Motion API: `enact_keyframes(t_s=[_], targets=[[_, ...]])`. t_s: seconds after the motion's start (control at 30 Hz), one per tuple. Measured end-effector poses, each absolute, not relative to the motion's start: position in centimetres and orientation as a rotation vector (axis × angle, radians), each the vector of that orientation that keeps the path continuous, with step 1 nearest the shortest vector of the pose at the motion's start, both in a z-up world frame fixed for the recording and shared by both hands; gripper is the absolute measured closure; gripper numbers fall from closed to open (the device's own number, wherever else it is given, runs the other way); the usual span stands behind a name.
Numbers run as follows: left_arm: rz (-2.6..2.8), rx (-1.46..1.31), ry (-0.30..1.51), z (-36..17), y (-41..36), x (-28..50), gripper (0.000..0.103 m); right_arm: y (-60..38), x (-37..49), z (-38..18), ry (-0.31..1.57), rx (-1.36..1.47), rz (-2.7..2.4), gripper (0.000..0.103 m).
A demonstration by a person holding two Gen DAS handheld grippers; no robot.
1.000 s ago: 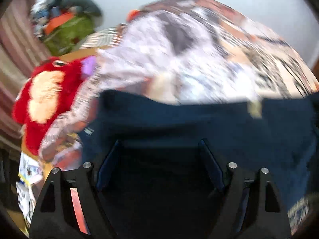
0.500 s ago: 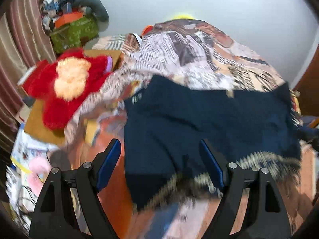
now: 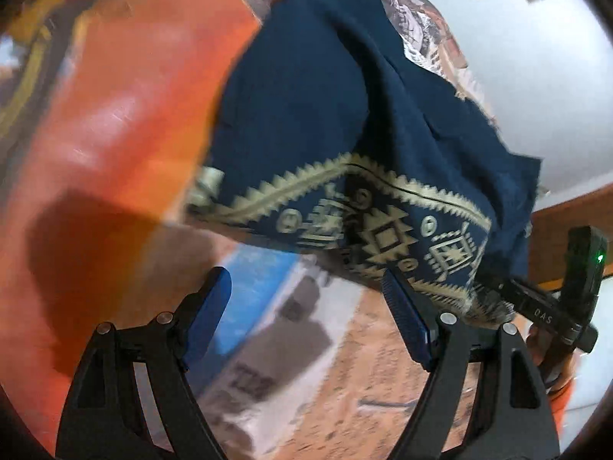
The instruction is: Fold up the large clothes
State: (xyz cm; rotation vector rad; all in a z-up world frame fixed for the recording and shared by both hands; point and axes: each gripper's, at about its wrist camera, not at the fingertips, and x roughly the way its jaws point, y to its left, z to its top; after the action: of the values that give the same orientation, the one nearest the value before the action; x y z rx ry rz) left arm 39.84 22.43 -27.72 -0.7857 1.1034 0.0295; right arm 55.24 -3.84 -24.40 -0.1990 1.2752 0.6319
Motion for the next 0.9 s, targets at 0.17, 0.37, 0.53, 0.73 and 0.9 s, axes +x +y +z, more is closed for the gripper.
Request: enact_keyframes(t_s=[0.17,0.37,0.53,0.73,0.9], targets=[[-0.039,-0.969,1.032,-29.6,22.6,42.4,0.022,-5.0,55.8,-22.4,1.297,-0.051,0.654,0.084],[0.016,-1.068,0.972,-29.9,22.2,46.1,0.023,-5.3,54.7,-18.7,1.168,-0.104,0.696,0.084],[0.144,-0.930,0.999,-28.8,20.8,48.8,0.059,-6.4,54.1,-17.6,1.134,-0.080,0.687,0.084],[0.138,-0.783,0.978,-25.0,19.8,45.9,0.092,-6.9,53.1,-17.7,1.157,-0.041,0.697,0.083],[0.090,-0.777,0.981,-23.1,19.8,39.4,0.092,-6.3,51.6,-16.6,1.129,-0.055,0.726,0.083]])
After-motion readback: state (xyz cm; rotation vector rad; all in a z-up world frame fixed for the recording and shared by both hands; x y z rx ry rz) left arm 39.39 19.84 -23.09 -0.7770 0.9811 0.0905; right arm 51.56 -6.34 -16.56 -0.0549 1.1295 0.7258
